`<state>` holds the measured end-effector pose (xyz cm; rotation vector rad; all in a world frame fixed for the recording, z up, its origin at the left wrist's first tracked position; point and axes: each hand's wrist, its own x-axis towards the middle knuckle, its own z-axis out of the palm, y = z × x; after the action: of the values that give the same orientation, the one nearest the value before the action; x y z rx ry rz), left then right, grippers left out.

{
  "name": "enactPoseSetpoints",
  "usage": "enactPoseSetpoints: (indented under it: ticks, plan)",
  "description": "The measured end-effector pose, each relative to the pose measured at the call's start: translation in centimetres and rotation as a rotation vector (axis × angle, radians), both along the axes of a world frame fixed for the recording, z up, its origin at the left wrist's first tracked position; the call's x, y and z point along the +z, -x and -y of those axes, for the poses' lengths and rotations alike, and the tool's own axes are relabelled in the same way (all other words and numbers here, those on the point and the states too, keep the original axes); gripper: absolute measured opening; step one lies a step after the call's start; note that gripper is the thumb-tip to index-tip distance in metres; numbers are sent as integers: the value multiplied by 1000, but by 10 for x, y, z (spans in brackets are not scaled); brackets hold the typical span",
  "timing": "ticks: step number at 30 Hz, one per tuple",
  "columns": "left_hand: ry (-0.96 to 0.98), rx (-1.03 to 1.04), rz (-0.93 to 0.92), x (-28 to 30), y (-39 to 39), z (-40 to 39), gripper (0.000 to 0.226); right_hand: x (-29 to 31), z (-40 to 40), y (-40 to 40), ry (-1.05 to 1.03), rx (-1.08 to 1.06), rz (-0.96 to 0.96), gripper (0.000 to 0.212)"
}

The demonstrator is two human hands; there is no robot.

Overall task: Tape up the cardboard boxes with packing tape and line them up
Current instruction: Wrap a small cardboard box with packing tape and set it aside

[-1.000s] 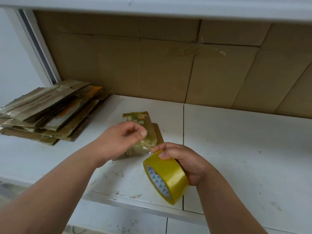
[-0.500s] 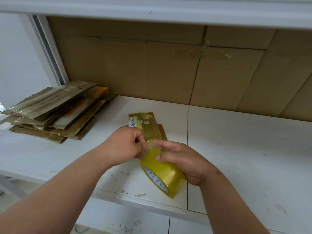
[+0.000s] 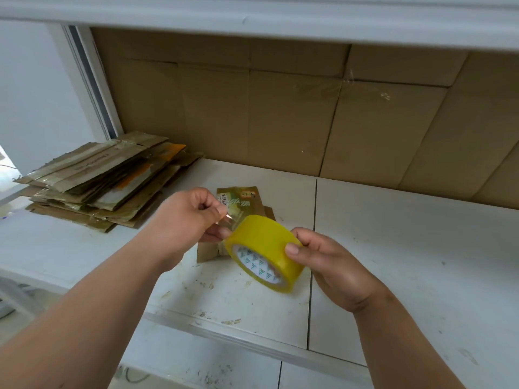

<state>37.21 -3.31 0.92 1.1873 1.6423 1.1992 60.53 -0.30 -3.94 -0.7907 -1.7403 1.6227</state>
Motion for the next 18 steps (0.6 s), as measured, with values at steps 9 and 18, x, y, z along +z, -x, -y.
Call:
enactPoseSetpoints:
  ticks: [9,18]
  plan:
    - [-69,136,50,0,5,0,16,24,-25,-17,-115,-29,25,36]
    - [-67,315,225,-11,23,-10,15,33,-53,-28,-128,-152,113,33]
